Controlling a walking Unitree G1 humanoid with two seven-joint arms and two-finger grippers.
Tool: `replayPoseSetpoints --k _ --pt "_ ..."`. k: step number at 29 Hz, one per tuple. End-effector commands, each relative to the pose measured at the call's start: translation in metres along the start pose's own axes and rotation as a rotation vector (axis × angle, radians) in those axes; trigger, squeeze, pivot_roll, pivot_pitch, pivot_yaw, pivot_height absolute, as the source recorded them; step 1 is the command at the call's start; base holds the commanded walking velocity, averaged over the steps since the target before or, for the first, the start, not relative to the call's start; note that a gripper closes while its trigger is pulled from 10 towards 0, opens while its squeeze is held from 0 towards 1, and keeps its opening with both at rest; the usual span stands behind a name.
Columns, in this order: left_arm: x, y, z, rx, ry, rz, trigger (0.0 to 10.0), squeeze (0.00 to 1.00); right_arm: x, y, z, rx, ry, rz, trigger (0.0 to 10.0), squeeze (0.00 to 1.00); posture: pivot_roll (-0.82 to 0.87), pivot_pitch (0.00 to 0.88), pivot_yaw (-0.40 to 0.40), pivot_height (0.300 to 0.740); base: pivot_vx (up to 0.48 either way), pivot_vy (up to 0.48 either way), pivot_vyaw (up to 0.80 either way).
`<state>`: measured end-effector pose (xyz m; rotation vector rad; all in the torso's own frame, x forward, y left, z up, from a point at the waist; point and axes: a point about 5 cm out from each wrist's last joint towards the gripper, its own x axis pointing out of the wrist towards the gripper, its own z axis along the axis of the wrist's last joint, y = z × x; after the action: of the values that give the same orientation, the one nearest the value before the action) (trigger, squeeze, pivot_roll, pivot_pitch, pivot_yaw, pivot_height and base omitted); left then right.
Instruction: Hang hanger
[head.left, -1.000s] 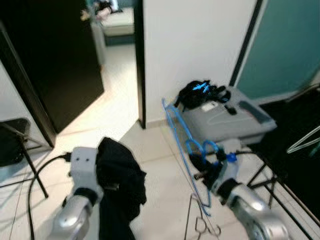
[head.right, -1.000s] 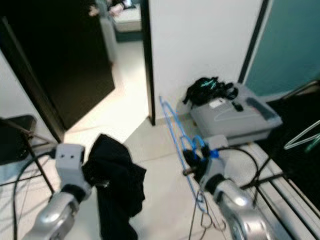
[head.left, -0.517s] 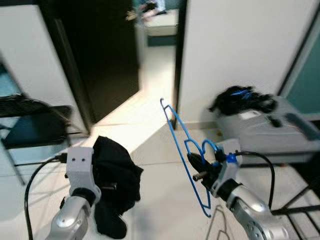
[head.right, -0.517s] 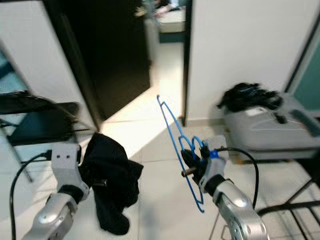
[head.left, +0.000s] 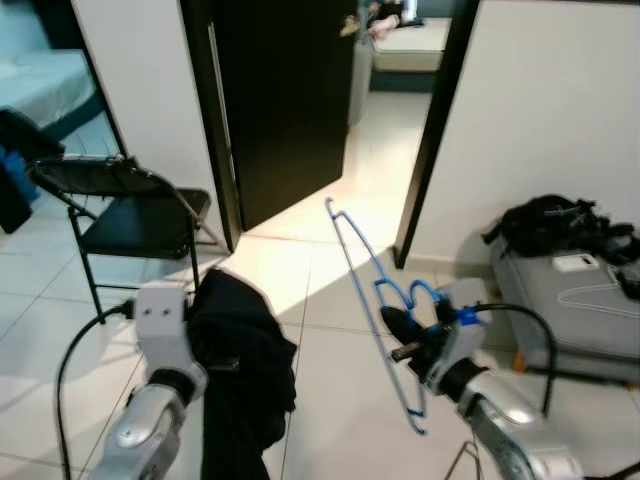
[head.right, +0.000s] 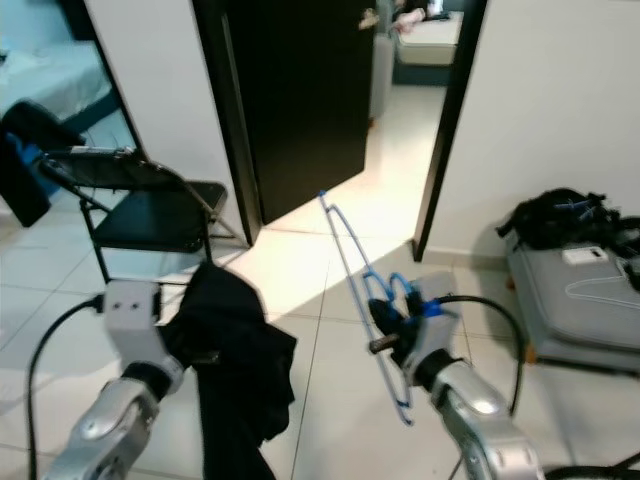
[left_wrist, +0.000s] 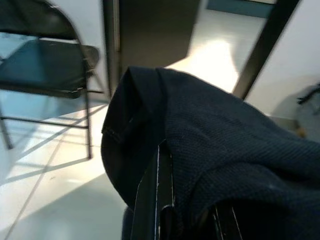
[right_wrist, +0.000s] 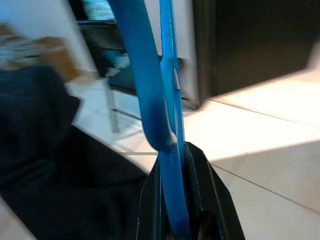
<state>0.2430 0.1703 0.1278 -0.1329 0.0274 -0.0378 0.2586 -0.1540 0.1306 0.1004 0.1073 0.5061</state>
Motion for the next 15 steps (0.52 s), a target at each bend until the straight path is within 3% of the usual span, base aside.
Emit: replayPoseSetpoints --k 1,15 --pt "-0.0010 -0.0004 0.0005 -0.015 -0.001 -0.009 10.0 0.00 -0.0025 -0.0021 -0.0037 0.001 0.023 -0.009 10.0 0.00 0.02 0.000 -0.028 0.740 0.244 0.000 0.78" --pt "-0.0016 -0.0029 0.0001 -0.032 -0.005 -0.022 10.0 0.00 -0.0039 -0.0029 -0.0059 -0.009 0.038 0.003 10.0 0.00 0.01 0.000 -0.038 0.740 0.284 0.000 0.78"
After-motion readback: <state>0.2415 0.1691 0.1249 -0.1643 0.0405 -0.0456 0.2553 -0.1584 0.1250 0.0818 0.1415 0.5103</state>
